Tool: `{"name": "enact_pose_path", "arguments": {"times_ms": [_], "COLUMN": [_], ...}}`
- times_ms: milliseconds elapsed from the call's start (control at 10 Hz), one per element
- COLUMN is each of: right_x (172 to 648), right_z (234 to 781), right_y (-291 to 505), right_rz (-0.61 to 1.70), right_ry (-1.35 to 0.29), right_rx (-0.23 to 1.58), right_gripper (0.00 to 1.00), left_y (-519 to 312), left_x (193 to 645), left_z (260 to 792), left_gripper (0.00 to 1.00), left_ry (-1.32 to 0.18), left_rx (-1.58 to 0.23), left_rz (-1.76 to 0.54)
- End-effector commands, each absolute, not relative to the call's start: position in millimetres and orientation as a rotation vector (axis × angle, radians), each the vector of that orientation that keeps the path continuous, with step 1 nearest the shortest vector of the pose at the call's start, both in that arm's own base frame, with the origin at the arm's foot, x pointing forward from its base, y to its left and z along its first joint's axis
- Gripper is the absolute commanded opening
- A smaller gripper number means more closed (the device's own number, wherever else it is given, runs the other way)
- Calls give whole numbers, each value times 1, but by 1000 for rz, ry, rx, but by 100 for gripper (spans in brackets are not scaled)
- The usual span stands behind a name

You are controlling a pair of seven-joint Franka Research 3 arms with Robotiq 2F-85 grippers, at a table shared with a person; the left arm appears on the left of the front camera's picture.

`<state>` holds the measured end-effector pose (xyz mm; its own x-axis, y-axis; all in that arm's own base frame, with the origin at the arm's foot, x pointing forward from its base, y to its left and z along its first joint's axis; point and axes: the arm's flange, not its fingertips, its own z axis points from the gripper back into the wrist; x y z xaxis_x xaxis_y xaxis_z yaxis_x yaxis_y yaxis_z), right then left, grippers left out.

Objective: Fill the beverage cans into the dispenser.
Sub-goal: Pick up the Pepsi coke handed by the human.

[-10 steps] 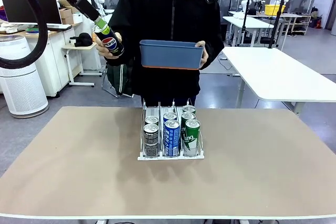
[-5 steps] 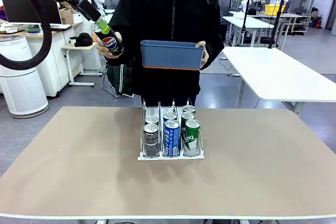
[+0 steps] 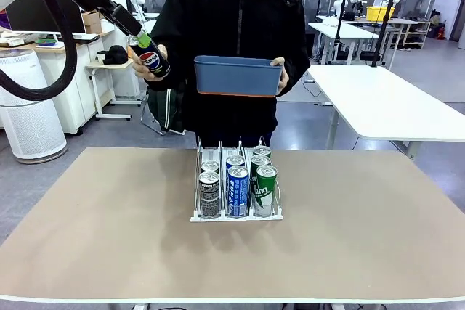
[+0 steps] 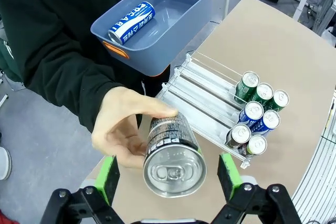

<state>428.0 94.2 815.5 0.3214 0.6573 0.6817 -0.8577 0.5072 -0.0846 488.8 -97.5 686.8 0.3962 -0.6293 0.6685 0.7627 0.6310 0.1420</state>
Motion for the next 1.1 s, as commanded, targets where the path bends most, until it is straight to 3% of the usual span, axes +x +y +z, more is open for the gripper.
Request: {"name": "enact_pose_path", "arguments": {"times_ms": [0,800,900,1000], "right_x": [428,428,428,428], "right_z": [816,816,816,816], "right_y": [94,94,94,94], "right_rz": [1008,1008,1008,1008], "right_ry": [-730,-730,-730,-730], "right_rx": [327,327,327,327], "right_gripper": [100,100,100,100], "left_y": [-95,-104,-103,-101], "left_x": [496,509,509,509], "left_z": [684,666,666,667], "left_gripper": [100,100,63,40], "left_ry": [-750,-718,-717,-705], "left_rx": [-227,-201,-199,-198], "left_rz": [-918,-914,-911,-916]}}
